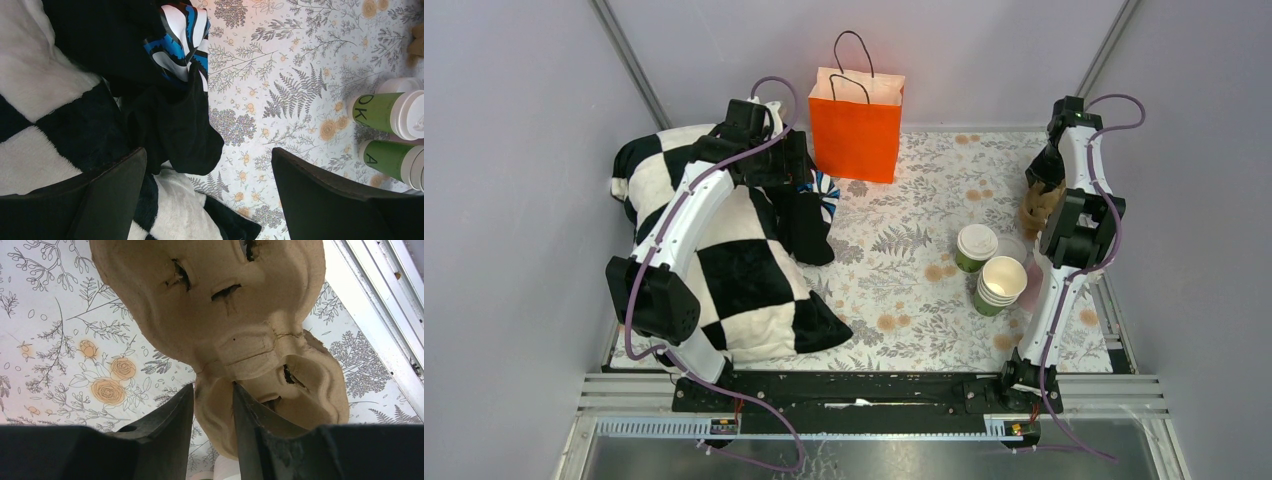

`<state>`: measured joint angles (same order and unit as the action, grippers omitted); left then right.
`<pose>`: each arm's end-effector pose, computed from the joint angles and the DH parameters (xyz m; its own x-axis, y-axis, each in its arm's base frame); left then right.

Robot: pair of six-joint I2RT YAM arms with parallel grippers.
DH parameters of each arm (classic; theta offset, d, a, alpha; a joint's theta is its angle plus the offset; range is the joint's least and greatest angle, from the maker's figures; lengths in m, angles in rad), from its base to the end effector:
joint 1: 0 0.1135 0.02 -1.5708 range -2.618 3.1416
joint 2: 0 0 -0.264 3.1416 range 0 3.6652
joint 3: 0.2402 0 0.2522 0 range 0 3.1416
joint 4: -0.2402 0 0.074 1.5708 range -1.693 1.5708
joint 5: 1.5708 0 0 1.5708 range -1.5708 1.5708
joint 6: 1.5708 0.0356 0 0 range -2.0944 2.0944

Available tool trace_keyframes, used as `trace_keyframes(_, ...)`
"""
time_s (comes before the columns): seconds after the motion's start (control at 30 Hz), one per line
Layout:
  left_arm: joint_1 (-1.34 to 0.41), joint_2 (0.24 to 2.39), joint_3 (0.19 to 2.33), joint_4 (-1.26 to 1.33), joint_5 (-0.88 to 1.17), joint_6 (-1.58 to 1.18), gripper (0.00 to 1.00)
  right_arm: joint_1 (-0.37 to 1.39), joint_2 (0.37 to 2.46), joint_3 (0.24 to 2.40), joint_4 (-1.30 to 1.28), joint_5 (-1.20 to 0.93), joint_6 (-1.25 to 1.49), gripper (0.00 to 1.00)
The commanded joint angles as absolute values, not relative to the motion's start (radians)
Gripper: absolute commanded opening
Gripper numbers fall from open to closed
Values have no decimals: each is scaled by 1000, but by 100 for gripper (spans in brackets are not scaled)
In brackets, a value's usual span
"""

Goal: Pack the takeout coffee

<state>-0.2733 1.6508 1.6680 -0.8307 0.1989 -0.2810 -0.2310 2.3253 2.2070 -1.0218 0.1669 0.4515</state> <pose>0.3445 -0.1039 0.3617 -0.7819 -0.0631 -0.6202 0.1858 0.9261 -0.3285 0.4822 -0.1195 0.2374 -0.6679 0.5991 -0.4415 0.6498 0.7587 0.0463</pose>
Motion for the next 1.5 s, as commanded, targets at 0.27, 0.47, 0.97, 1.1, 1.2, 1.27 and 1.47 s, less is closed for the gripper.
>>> trace_keyframes(0.27, -263, 1621, 1692, -818, 207, -275, 99, -224, 2332, 2205, -1012, 178, 495, 29)
trace_keyframes(0.47, -262, 1623, 1692, -815, 213, -275, 99, -224, 2329, 2211, -1016, 181, 500, 10)
trace_keyframes(0.97, -262, 1616, 1682, -813, 222, -276, 99, -224, 2220, 2194, -1045, 192, 572, 0)
trace_keyframes(1.1, -262, 1609, 1676, -811, 224, -276, 99, -225, 2201, 2181, -1018, 219, 565, 0)
trace_keyframes(1.2, -262, 1602, 1674, -811, 221, -275, 99, -224, 2186, 2204, -1037, 240, 556, 0)
trace_keyframes(1.27, -261, 1600, 1672, -811, 222, -275, 99, -224, 2162, 2184, -1018, 246, 549, 0)
trace_keyframes(1.47, -262, 1597, 1667, -806, 232, -276, 99, -224, 2142, 2163, -1019, 225, 543, 0)
